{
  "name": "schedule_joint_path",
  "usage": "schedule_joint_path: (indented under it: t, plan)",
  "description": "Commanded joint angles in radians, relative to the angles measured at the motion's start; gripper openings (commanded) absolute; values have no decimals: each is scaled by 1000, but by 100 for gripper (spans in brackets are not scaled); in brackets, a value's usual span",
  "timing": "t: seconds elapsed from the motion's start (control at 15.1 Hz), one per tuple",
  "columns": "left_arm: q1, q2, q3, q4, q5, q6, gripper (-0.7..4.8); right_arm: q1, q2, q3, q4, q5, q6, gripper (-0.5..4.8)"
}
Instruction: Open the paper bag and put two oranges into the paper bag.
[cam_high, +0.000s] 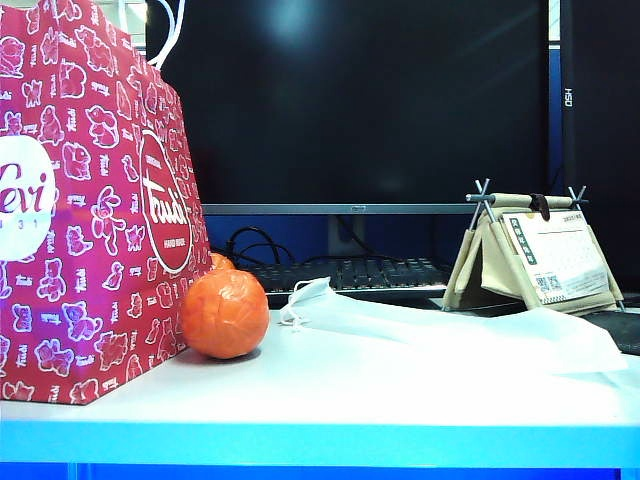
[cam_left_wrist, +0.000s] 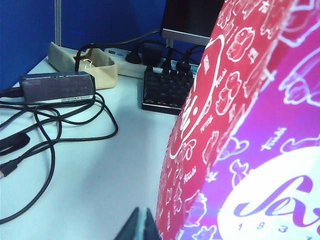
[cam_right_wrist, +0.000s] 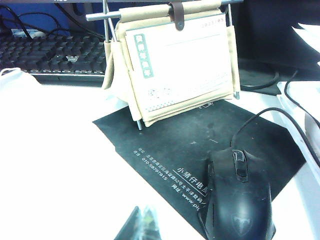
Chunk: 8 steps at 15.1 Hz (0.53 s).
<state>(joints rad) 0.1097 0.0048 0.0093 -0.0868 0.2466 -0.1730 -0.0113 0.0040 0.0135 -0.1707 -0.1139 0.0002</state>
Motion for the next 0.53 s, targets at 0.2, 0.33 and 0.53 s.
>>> schedule_joint_path:
  t: [0.2, 0.33, 0.53]
  plan:
    - [1, 0, 2, 14, 1, 4, -5, 1, -2, 3, 19, -5, 83, -5]
    - [0, 0, 7, 29, 6, -9, 1, 1, -2, 3, 32, -24, 118, 3]
    - [0, 0, 146, 24, 303, -185, 90, 1, -2, 3, 234, -205, 318, 203]
